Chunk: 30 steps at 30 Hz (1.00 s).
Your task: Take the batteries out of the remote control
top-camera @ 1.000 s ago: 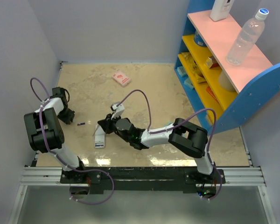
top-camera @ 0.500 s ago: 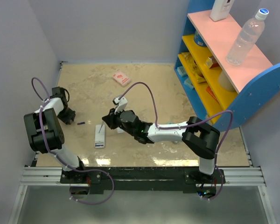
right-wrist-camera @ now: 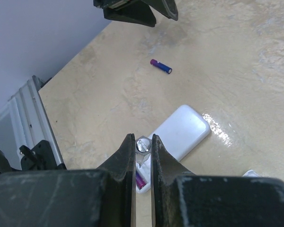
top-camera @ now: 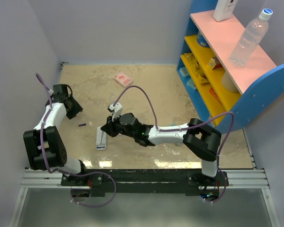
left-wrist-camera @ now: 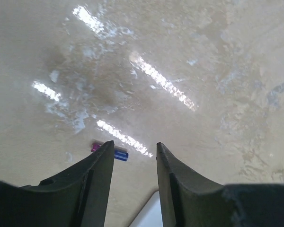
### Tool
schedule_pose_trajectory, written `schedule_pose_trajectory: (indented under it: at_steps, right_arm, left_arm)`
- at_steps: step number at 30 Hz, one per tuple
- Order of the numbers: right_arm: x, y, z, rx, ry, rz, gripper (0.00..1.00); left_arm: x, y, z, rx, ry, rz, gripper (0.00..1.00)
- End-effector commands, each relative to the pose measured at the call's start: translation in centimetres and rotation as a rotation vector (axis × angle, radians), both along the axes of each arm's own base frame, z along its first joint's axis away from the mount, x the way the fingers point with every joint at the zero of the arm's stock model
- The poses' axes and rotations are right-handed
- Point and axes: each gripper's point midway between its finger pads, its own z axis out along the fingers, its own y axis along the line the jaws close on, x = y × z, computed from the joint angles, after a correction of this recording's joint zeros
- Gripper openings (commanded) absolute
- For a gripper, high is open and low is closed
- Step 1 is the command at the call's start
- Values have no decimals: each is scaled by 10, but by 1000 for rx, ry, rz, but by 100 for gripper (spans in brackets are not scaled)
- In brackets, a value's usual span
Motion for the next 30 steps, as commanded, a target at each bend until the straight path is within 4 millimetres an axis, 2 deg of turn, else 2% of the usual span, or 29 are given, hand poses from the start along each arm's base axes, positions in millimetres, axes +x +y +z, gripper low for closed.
schedule_pose_trajectory:
  at_steps: [1,6,16,20,27,29,30]
  right_arm:
    - [-6,4,6,19,-23,30,0]
    - [-4,2,-4,-25,-43,32,0]
    - [2,-10,-19,-57,-36,-29,0]
    - [6,-14,-19,-35,-20,-75,0]
    - [10,-21,-10,28,7,-157,0]
    - [4,-18,-10,49,12,-184,0]
    - [7,-20,-9,53,-2,-236,0]
  left_arm:
    - [0,-33,-2,-51,-38,-169,46]
    - [-9,-65,-19,-72,20,-262,45]
    - [-22,-105,-45,-152,91,-373,42]
    - [-30,-123,-53,-164,127,-411,41]
    - [-35,-157,-55,-206,132,-482,39]
    - [-29,-174,-48,-251,92,-530,39]
    - [-25,-180,-42,-265,72,-545,39]
